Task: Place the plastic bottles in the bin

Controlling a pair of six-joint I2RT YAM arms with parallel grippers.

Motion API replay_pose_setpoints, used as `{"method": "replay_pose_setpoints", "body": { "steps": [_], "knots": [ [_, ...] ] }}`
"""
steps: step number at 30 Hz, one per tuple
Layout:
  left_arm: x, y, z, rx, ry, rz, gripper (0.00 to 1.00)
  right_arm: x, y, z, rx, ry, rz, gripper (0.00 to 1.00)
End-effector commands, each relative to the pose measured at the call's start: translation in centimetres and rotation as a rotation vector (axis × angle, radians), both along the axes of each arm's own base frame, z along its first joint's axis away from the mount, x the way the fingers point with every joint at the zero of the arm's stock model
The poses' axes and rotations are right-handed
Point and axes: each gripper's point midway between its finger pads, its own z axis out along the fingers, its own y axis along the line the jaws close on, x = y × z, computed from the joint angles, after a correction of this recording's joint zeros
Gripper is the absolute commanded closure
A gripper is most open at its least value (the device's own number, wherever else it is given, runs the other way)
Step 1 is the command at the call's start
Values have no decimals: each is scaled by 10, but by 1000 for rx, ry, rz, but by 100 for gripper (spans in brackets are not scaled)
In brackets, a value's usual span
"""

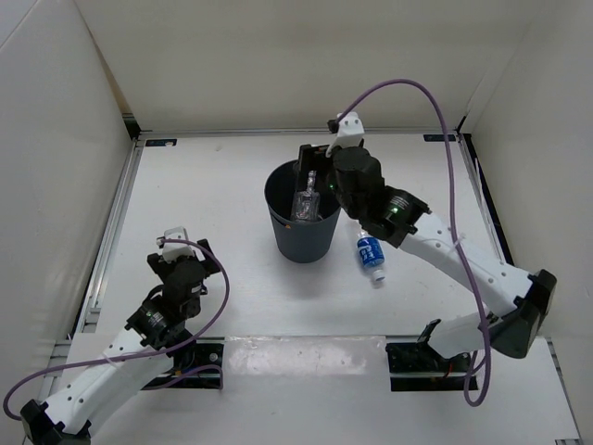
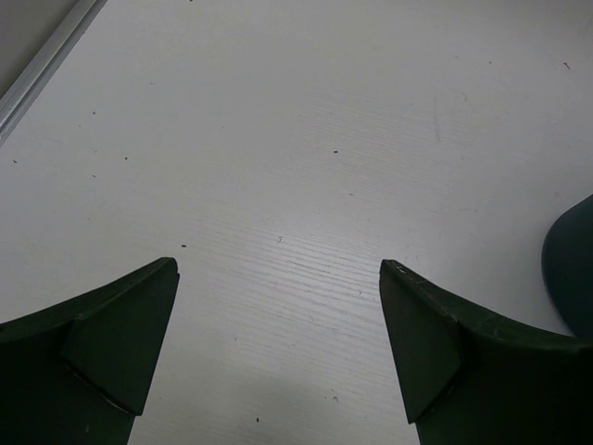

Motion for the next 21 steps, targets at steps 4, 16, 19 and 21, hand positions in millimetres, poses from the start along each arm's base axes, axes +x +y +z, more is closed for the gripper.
{"method": "replay_pose_setpoints", "body": {
  "steps": [4, 16, 19, 21],
  "knots": [
    [2, -1, 12, -27, -34, -2, 0, -5, -76, 15, 173, 3, -236, 11],
    [1, -1, 11, -27, -36, -3, 0, -4, -159, -146, 281, 474, -318, 11],
    [1, -1, 12, -30, -38, -4, 0, -5, -147, -181, 216, 617, -274, 11],
    [1, -1, 12, -30, -38, -2, 0, -6, -139, -205, 167, 691, -269, 11]
  ]
}}
